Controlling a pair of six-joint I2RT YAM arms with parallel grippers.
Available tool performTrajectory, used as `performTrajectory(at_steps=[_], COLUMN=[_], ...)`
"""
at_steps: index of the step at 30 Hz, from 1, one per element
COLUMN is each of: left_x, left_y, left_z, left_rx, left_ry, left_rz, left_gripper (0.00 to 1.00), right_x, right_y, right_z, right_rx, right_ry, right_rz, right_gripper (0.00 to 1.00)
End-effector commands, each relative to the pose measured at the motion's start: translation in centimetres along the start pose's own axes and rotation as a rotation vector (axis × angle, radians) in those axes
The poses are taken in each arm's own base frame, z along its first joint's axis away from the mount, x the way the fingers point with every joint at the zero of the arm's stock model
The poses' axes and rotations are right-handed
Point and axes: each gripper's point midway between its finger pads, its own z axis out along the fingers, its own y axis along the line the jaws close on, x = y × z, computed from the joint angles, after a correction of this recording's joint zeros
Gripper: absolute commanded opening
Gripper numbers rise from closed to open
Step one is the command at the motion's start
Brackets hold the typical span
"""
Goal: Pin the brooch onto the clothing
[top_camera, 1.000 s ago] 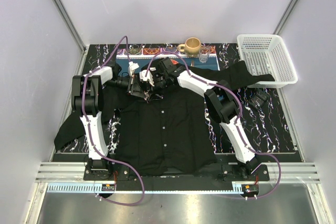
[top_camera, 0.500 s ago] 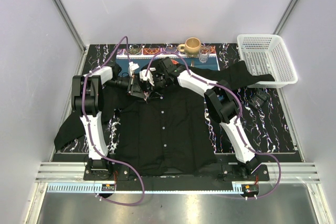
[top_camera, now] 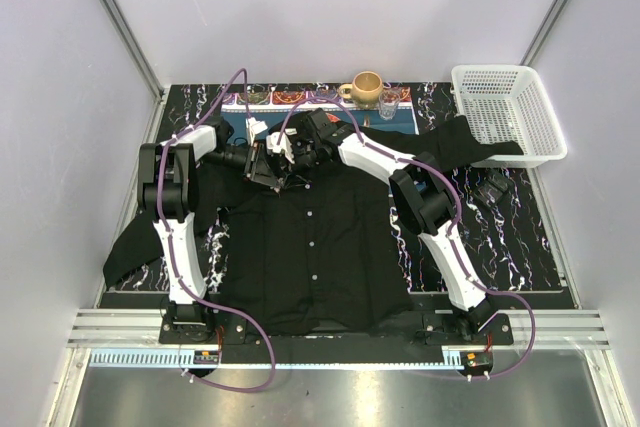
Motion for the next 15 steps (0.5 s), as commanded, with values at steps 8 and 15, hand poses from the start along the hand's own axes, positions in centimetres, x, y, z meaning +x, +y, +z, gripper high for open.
performTrajectory(at_steps=[8,15], left_x=[-3.0,-3.2], left_y=[0.0,-0.5], left_z=[-2.2,-2.8], left_rx=[-0.093,-0.100], left_ry=[-0.122,-0.160], left_rz=[0.190,0.236], left_gripper=[0.40,0.46], right_x=[-3.0,-2.9], right_y=[0.6,0.5], right_z=[-0.9,-1.2], right_rx=[-0.029,-0.032], right_ry=[-0.074,-0.082], right_rz=[-0.014,0.034], right_gripper=[0.00,0.00])
